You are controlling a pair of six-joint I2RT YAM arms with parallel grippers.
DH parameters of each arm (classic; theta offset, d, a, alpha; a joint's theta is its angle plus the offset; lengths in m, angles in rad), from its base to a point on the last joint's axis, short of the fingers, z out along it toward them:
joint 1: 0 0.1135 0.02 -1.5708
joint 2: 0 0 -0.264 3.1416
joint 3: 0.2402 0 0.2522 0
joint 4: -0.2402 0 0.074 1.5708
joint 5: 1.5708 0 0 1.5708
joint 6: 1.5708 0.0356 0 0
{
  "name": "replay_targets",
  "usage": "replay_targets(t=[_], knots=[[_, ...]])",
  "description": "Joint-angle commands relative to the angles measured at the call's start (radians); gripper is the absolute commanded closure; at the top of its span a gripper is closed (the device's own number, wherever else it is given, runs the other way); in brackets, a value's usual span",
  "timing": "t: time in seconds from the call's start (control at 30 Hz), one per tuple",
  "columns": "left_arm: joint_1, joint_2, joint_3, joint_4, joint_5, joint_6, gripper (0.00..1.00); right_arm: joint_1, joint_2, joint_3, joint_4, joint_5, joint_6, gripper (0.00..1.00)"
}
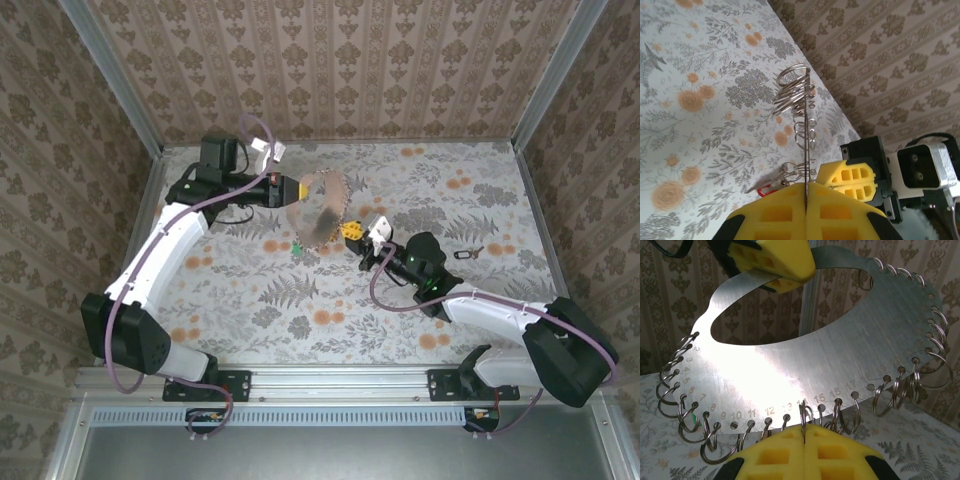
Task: Put the keys on the keyring
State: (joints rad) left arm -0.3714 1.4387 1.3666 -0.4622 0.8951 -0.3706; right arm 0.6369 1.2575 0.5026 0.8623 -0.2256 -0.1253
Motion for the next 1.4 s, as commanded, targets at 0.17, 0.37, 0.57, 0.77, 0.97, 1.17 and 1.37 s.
replay_targets(t=[0.17, 0.37, 0.57, 0.77, 0.97, 1.17, 1.37], knots=[[0.007, -0.001, -0.147, 0.165, -0.005, -0.155, 0.9, -0.022, -0.035, 0.017, -0.075, -0.093, 0.05, 1.0], [-0.013, 0.059, -0.241, 0.211, -0.03, -0.176, 0.83, -0.049, -0.027, 0.02, -0.169, -0.14, 0.053, 1.0], [-0.035, 0.121, -0.369, 0.382, -0.05, -0.243, 0.8, -0.068, 0.004, 0.018, -0.259, -0.184, 0.05, 1.0], [-0.079, 0.236, -0.446, 0.522, -0.079, -0.284, 0.79, -0.068, 0.077, -0.002, -0.292, -0.203, 0.04, 1.0], [-0.078, 0.314, -0.517, 0.64, -0.11, -0.335, 0.74, -0.069, 0.166, -0.034, -0.248, -0.188, 0.041, 1.0], [-0.079, 0.315, -0.554, 0.649, -0.151, -0.304, 0.57, -0.072, 0.22, -0.045, -0.177, -0.181, 0.037, 1.0], [-0.047, 0.227, -0.606, 0.666, -0.205, -0.282, 0.47, -0.089, 0.21, -0.055, -0.11, -0.221, -0.019, 1.0]])
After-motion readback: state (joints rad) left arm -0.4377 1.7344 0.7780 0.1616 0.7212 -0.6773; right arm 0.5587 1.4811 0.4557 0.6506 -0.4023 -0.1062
